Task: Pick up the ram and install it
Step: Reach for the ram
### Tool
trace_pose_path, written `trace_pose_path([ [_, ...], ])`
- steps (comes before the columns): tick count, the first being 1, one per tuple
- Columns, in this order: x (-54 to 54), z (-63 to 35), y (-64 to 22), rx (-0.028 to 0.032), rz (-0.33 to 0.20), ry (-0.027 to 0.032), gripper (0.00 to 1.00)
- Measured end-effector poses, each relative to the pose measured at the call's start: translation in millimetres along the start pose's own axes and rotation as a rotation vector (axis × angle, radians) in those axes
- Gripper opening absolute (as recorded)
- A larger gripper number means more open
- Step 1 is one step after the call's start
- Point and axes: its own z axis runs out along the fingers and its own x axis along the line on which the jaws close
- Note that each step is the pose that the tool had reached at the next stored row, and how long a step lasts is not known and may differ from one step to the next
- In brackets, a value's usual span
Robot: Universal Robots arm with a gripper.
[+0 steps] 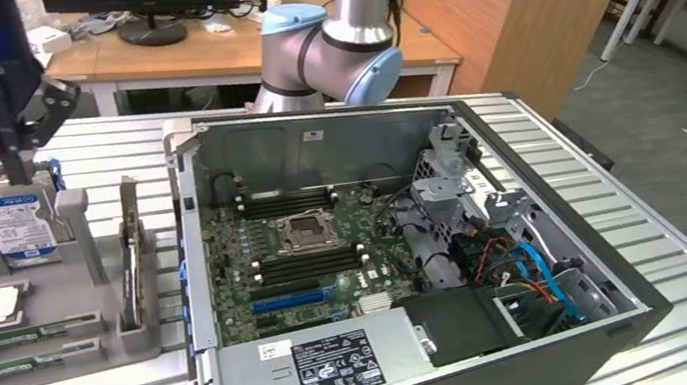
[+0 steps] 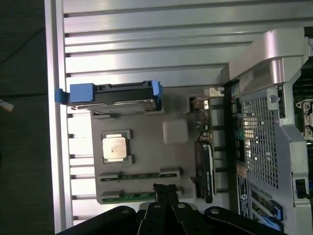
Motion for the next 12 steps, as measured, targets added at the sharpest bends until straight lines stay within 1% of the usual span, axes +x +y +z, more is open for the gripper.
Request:
trace_pose_path([
  [4, 11.5, 1.2, -0.7, 0.0004, 0.0, 0.006, 0.11],
  [9, 24.7, 2.7, -1.7, 0.0011, 0.001, 0.0152, 0.11],
  [11, 28.5, 3.1, -2.0, 0.0013, 0.001, 0.0186, 0.11],
  [12, 28.9, 3.2, -2.0, 0.0014, 0.001, 0.0192, 0.11],
])
